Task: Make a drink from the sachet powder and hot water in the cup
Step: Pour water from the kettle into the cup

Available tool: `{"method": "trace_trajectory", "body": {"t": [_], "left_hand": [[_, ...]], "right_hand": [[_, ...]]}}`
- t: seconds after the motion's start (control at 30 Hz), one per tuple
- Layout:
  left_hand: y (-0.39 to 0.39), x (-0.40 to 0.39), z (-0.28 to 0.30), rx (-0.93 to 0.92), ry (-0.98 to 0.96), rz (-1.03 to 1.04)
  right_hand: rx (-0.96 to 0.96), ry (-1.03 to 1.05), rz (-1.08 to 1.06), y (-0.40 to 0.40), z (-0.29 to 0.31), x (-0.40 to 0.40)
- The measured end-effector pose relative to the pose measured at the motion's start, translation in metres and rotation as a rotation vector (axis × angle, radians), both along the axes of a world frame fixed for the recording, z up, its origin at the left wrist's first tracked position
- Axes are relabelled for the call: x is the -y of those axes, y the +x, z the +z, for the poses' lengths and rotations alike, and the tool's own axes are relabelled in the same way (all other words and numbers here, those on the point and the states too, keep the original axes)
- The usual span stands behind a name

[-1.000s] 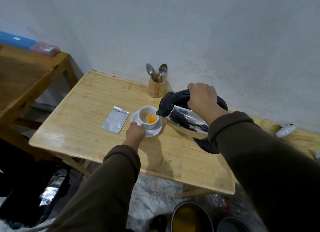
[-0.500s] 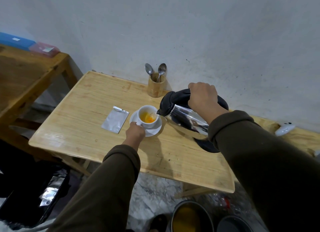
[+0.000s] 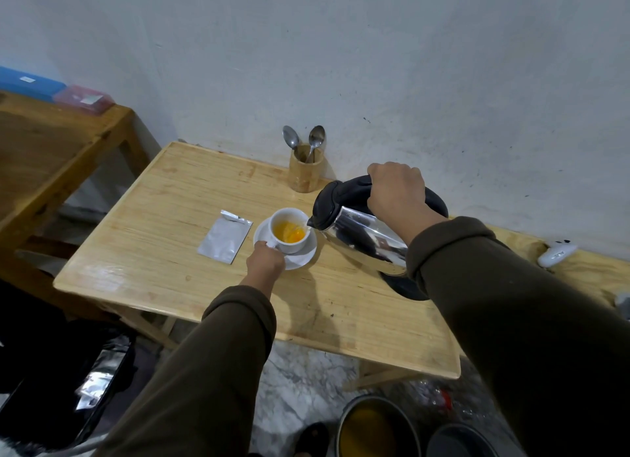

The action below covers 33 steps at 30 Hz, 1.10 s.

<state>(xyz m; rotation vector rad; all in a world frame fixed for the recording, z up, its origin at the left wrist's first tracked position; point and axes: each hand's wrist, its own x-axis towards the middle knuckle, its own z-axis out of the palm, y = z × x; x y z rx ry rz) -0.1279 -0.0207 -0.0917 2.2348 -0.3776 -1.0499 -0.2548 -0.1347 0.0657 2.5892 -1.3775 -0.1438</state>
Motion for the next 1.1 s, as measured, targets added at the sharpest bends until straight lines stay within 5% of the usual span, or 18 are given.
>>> {"method": "trace_trajectory", "body": {"t": [1.1], "left_hand": [[-0.001,-0.0004,0.0048,-0.021,0.006,0.007]], "right_hand": [[0.019,-0.011,0.006,0.0029,0.0008,-0.0015]]}}
